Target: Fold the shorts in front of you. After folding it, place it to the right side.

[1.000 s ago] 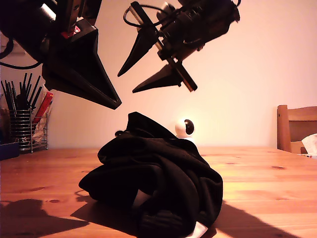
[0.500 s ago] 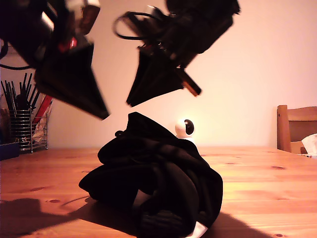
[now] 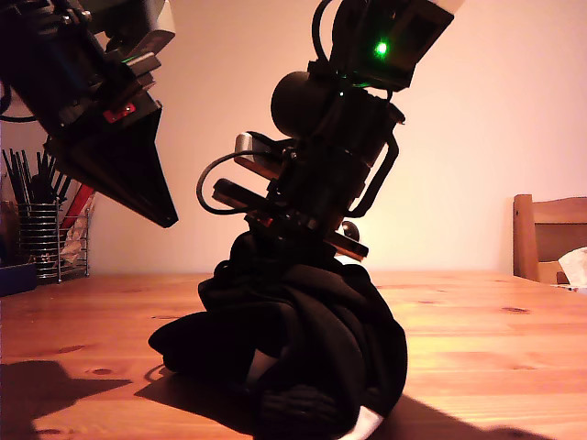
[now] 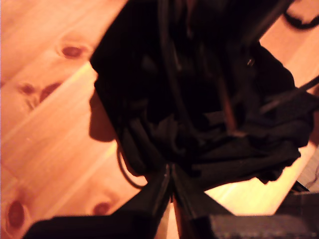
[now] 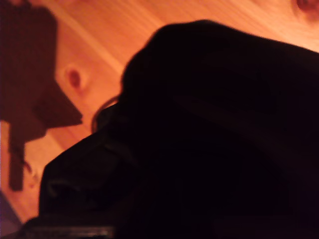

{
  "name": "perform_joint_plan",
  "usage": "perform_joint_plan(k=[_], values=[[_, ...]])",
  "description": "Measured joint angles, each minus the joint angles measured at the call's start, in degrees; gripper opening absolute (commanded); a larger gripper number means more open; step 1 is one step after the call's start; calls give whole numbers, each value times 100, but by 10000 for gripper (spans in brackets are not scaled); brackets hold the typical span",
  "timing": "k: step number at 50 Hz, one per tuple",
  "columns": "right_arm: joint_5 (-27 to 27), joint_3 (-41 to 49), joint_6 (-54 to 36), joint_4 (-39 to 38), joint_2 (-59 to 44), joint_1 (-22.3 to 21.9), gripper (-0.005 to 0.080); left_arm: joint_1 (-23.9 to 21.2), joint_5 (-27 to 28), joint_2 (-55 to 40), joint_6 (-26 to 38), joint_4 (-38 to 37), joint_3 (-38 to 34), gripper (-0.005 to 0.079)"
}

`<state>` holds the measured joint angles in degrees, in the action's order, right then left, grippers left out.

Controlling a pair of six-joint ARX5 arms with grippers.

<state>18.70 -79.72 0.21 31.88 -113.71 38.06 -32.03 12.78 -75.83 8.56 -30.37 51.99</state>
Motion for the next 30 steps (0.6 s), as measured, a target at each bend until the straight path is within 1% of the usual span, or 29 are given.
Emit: perform_joint_plan(k=[3,8,15,23,30], values=[[-140,0,-59,-11,0,2,-13,0,-35,0,0,11,0,-21],[-551,2,-170,4,0,2,-13,0,-70,0,-2,9,0,-21],[-1038,103,-365,256,0,-24,-13,0,-74,0,-2,9,0,-21],[-1585,192,-588,584,66,-227,-13,0,-74,0,-2,7,0,-21],[-1969,275,-616,839,166,-562,-13,0,-74,0,2,7,0,-21]])
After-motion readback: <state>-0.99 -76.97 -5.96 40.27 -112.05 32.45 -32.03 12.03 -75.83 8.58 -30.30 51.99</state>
